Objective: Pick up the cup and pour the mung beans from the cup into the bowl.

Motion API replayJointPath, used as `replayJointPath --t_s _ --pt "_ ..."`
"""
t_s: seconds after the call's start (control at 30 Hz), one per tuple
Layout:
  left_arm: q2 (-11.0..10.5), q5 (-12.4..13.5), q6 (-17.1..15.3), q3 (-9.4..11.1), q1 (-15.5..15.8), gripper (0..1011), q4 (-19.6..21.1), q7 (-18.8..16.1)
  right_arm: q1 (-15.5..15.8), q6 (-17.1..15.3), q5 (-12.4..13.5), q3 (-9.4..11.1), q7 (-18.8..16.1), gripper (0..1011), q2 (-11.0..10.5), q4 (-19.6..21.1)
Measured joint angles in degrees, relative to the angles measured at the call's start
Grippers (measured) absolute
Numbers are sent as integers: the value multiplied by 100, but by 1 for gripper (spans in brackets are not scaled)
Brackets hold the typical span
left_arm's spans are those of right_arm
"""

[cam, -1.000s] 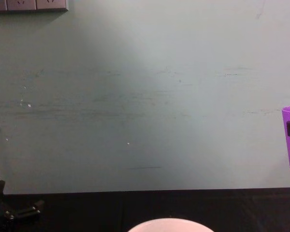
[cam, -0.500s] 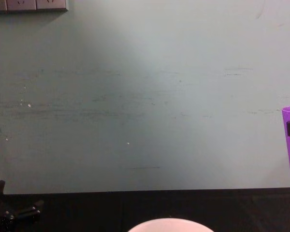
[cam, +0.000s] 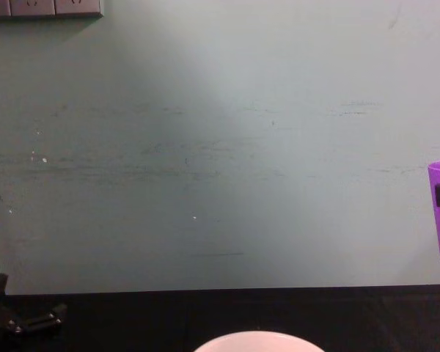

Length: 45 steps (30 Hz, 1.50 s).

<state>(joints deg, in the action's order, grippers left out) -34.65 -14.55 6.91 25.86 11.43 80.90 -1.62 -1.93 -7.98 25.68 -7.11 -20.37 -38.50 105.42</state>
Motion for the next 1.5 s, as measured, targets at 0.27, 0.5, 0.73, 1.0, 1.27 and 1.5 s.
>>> replayJointPath --t_s 0.27,0.5,0.73,1.0,1.27,1.5 --pt "0 0 0 0 0 1000 0 0 0 0 0 0 0 733 0 0" --pt "0 0 0 0 0 1000 0 0 0 0 0 0 0 733 0 0" --pt "0 0 0 0 0 1000 0 0 0 0 0 0 0 733 0 0" --pt "0 0 0 0 0 1000 0 0 0 0 0 0 0 733 0 0" --pt "0 0 0 0 0 1000 0 0 0 0 0 0 0 733 0 0" --pt "0 0 0 0 0 1000 0 0 0 0 0 0 0 733 0 0"
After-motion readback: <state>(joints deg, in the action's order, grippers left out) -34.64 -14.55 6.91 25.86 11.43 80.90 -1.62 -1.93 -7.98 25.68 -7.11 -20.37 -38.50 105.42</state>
